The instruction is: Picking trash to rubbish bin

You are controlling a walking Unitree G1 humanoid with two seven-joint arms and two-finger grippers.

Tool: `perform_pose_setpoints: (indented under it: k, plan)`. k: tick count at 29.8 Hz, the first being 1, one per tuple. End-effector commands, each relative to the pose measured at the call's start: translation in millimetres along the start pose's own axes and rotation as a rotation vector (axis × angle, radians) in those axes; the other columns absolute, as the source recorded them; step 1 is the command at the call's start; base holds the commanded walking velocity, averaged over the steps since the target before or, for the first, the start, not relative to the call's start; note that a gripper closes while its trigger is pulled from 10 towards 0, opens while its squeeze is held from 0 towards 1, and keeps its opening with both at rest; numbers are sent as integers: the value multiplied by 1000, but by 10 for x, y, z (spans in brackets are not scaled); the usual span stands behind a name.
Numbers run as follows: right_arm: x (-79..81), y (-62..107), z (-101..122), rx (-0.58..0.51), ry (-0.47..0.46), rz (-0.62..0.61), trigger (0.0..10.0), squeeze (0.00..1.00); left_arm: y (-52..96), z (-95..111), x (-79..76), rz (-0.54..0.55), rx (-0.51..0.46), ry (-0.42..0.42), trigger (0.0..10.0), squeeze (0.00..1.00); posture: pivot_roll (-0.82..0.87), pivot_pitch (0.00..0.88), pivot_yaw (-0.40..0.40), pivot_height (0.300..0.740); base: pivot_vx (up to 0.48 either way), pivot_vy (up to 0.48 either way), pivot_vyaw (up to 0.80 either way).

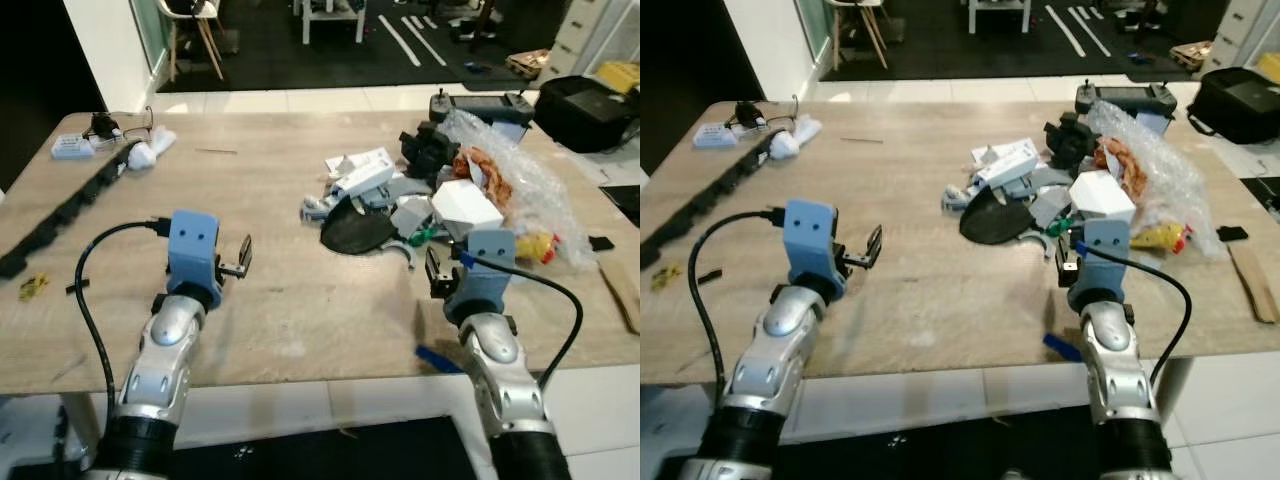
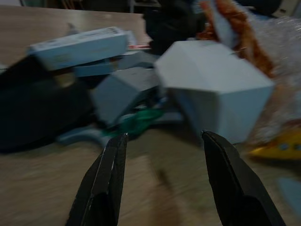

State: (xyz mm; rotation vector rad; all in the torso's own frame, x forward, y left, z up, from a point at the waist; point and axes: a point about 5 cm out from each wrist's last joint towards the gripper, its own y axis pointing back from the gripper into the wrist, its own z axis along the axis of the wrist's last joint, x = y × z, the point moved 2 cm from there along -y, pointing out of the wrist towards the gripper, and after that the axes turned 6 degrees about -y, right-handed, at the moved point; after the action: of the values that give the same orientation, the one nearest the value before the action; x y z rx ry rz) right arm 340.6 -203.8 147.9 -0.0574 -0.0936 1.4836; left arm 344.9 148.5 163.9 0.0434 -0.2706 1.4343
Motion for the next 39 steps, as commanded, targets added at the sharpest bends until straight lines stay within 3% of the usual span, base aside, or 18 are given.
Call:
perform_pose_setpoints:
  k: [1,2,4,8,9,10,12,14,15,16,17,18,20,23,26,29,39]
  plan:
    - [12,5,-36,18,-14,0,10000,565,36,-53,38,6,24,-10,10000,0,-68,115,18,740,285,0,0]
    - [13,7,-39,18,-21,-4,10000,941,34,-48,33,0,22,-13,10000,0,-67,114,18,740,285,0,0]
    - [21,13,-53,21,-26,-2,10000,1000,29,-43,40,-1,20,-16,10000,0,-64,107,21,740,289,0,0]
    - [13,10,-86,35,-6,-10,10000,1000,27,-40,49,2,19,-13,10000,0,-64,107,21,740,287,0,0]
    - [7,7,-93,38,-3,-13,10000,827,29,-20,25,-17,6,2,10000,0,-63,108,23,740,0,0,0]
    - [10,4,-108,46,-8,-9,10000,0,39,5,-21,-62,-10,5,10000,0,-58,102,22,740,0,0,0]
    - [27,-1,-140,64,-22,11,10000,0,70,45,-113,-151,-36,12,10000,0,-58,102,22,740,0,0,0]
    - [32,-3,-146,67,-24,17,10000,0,80,50,-132,-169,-39,16,10000,0,-58,102,22,740,0,0,0]
    - [43,-1,-160,79,-31,25,10000,0,135,82,-226,-273,-68,-18,10000,0,-59,100,25,740,0,0,0]
    - [43,-1,-160,79,-31,25,10000,0,135,82,-226,-273,-68,-18,10000,0,-59,100,25,740,0,0,0]
    - [64,3,-182,99,-39,38,10000,0,237,119,-358,-424,-109,-70,10000,0,-59,100,25,740,0,0,0]
    - [83,7,-199,111,-37,47,10000,0,284,147,-392,-480,-130,-67,10000,0,-55,93,20,740,0,0,0]
    - [83,7,-199,111,-37,47,10000,0,284,147,-392,-480,-130,-67,10000,0,-55,93,20,740,0,0,0]
    - [120,30,-252,140,-28,60,10000,0,435,254,-487,-661,-173,-45,10000,0,-56,94,26,740,0,0,0]
    - [126,36,-263,146,-29,60,10000,0,464,273,-509,-696,-178,-46,10000,0,-56,94,26,740,0,0,0]
    - [124,45,-325,164,-23,60,10000,0,523,311,-668,-784,-187,-56,10000,0,-52,95,30,740,0,0,0]
    - [74,25,-470,213,-22,60,10000,0,551,338,-838,-838,-199,2,10000,0,-51,101,30,740,0,0,0]
